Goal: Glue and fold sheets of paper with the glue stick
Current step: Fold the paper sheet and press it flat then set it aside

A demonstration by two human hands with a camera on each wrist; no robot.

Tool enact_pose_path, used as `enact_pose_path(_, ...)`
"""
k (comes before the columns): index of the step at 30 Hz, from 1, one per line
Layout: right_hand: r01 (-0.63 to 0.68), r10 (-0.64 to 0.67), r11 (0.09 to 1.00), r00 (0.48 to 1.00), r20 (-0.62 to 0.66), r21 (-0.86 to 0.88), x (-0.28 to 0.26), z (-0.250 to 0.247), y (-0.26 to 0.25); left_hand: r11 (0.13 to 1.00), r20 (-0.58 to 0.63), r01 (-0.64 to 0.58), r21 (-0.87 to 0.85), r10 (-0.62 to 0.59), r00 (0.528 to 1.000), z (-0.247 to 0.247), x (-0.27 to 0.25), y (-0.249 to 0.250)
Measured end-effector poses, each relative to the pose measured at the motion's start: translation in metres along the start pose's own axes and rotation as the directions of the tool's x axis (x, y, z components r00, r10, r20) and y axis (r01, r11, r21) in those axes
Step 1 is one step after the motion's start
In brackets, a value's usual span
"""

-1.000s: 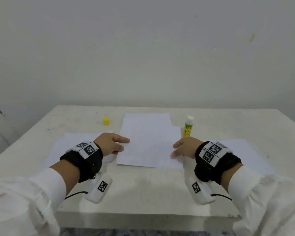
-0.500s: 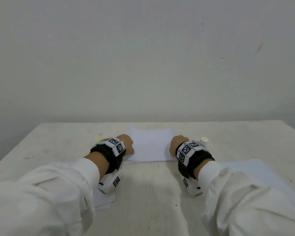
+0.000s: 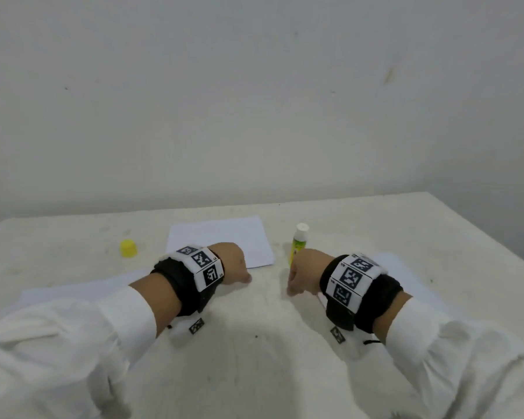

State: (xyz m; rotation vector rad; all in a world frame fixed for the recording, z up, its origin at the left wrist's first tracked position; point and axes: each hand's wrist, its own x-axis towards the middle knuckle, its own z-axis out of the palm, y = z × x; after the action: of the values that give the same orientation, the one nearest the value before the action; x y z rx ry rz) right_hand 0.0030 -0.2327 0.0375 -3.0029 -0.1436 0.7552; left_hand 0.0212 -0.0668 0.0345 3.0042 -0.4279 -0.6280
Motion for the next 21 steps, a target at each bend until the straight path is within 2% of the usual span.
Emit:
enact_pose_path(3,-0.127,0.128,0.988,0.992,-0.008,0.084,-0.028,0.001,0.069,0.985,0.016,-0.145,-0.094,0.147,0.989,0.008,-0.004,0.053)
enact_pose_path(5,-0.242,0.244,0.966,0.969,-0.018,0.094,-0.037,0.008,0.117,0.974,-0.005,-0.204,-0.101,0.204,0.979,0.013,-0.003,0.086)
enact_pose_path(7,-0.336,0.335,0.940,0.942,0.028,0.055,-0.039,0.021,0.155,0.975,0.002,-0.211,-0.073,0.211,0.977,0.020,0.002,0.113)
enact_pose_path(9,-0.376,0.374,0.926,0.925,0.067,0.023,-0.034,0.038,0.177,0.987,0.052,-0.158,-0.030,0.159,0.986,0.029,0.012,0.132)
enact_pose_path(11,-0.371,0.369,0.929,0.927,0.064,0.022,-0.029,0.051,0.186,0.994,0.082,-0.112,0.005,0.111,0.990,0.039,0.024,0.144)
enact_pose_path(18,-0.398,0.396,0.916,0.917,0.038,0.051,-0.035,0.060,0.181,0.989,0.025,-0.039,0.146,0.036,0.999,0.049,0.037,0.158)
enact_pose_path(21,-0.397,0.396,0.917,0.917,0.040,0.024,-0.035,0.059,0.181,0.988,0.067,-0.019,0.154,0.009,0.998,0.046,0.042,0.158)
